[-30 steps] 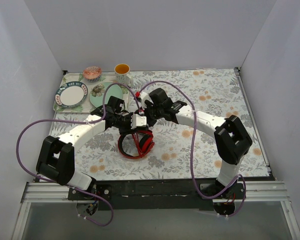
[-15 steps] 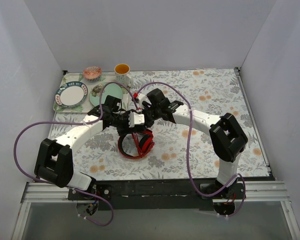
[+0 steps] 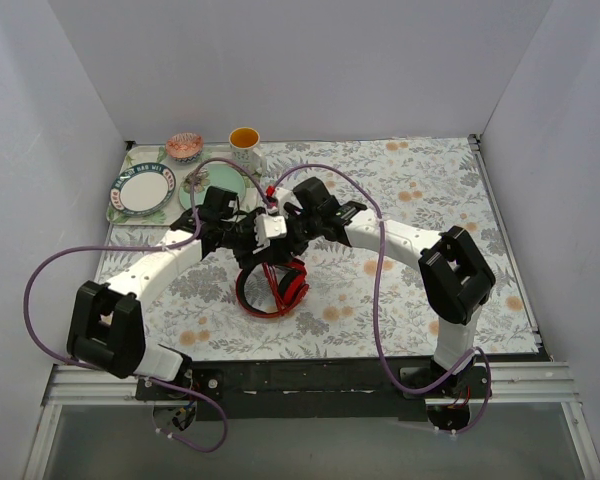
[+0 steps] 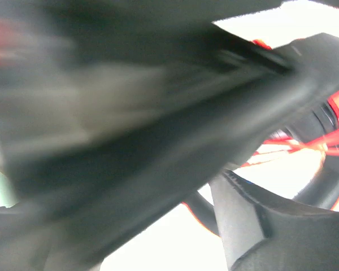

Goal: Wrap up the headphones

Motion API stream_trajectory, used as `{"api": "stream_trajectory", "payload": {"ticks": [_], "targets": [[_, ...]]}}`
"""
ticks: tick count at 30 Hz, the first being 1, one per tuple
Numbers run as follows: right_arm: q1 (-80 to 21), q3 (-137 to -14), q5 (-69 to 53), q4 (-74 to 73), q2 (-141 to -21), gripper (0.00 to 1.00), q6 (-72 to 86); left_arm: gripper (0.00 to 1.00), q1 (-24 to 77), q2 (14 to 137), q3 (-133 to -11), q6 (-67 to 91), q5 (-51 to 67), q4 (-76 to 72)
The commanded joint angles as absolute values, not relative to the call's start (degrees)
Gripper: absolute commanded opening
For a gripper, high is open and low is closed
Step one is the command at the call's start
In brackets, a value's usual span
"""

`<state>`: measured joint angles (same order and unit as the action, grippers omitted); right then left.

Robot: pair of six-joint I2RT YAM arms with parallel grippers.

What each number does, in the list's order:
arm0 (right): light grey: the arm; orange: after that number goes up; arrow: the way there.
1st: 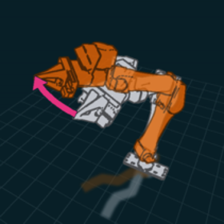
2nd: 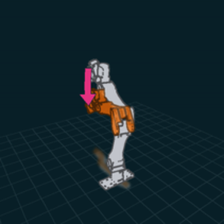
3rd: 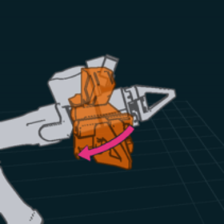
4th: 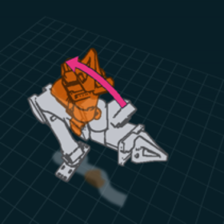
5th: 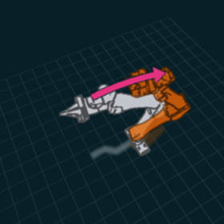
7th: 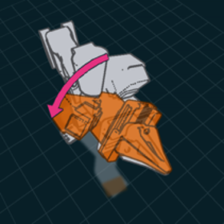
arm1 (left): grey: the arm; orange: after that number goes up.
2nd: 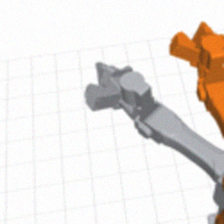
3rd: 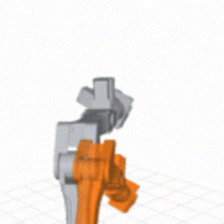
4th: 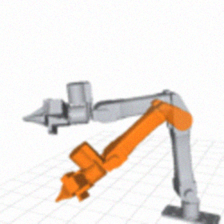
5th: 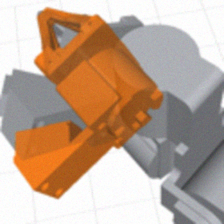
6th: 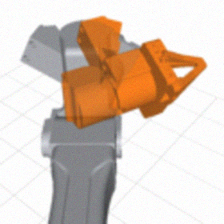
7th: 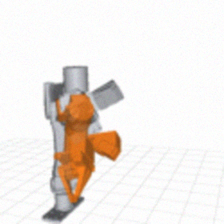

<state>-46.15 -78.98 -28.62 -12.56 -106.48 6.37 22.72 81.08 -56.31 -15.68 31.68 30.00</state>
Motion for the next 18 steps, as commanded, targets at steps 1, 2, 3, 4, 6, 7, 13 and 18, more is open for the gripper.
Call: {"api": "stream_trajectory", "payload": {"ticks": [1,2,3,4,6,7,13,18], "targets": [[-45.2,-81.1,-27.6,-12.7,-103.5,0.56,5.2,0.67,18.5,75.4,-59.2,-5.2,32.3,21.4],[-44.6,-80.9,-27.2,-12.7,-102.8,0.56,5.1,0.71,17.0,74.1,-59.0,-2.2,32.1,18.2],[-43.2,-80.4,-27.0,-12.7,-102.0,0.57,5.0,0.73,15.3,73.4,-58.6,4.2,30.3,16.5],[-42.3,-79.4,-26.5,-12.7,-100.1,0.57,4.9,0.75,11.6,72.9,-58.5,7.6,29.5,15.1],[-39.0,-77.7,-25.9,-12.0,-98.2,0.58,5.0,0.91,5.6,71.5,-58.6,14.8,28.6,13.6],[-37.7,-75.8,-24.4,-11.9,-96.1,0.59,4.9,0.98,3.6,71.1,-58.5,16.7,27.7,13.6],[-23.7,-64.3,-19.2,-5.8,-86.0,0.76,7.7,0.98,-11.9,70.2,-56.6,26.4,23.7,17.1],[-11.3,-53.0,-12.7,-1.3,-78.4,0.92,11.3,0.98,-24.2,73.4,-54.1,32.2,13.8,18.7]]}}
